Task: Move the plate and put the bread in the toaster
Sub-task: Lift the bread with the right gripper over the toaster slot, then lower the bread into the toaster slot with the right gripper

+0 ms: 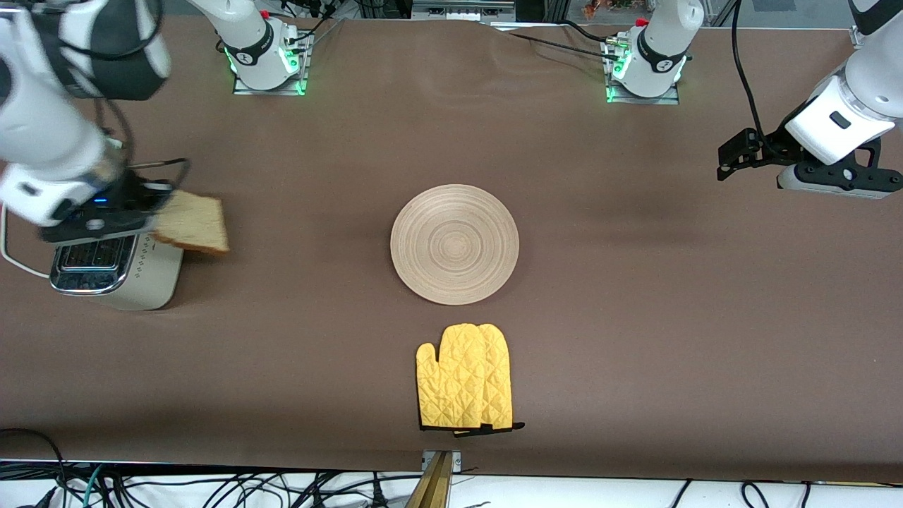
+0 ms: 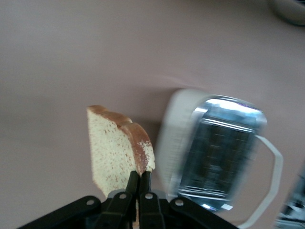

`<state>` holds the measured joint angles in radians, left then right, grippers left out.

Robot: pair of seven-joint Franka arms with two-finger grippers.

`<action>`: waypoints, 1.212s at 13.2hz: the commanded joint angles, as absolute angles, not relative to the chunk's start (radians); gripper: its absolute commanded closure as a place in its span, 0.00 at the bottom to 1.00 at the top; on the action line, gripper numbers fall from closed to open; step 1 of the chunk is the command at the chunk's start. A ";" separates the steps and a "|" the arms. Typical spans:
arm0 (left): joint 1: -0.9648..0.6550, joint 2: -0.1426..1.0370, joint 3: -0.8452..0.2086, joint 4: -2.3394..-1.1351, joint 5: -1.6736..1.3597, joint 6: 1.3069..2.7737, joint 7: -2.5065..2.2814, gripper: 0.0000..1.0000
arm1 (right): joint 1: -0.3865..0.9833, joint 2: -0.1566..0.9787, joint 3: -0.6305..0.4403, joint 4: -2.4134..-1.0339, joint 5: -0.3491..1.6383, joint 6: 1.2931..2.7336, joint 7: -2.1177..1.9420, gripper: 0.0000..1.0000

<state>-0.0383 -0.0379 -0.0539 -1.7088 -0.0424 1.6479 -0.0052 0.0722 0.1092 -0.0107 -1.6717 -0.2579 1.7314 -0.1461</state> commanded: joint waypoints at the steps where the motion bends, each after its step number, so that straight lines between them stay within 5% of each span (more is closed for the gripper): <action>1: -0.034 -0.046 -0.057 -1.712 -0.064 1.647 -0.009 0.00 | 0.067 0.132 -0.055 -1.588 -0.371 1.674 -0.193 1.00; 8: -0.037 -0.046 -0.058 -1.712 -0.064 1.647 -0.012 0.00 | 0.074 0.192 -0.187 -1.577 -0.479 1.695 -0.146 1.00; 16: -0.037 -0.048 -0.057 -1.712 -0.064 1.640 -0.014 0.00 | 0.077 0.259 -0.190 -1.586 -0.505 1.716 -0.071 1.00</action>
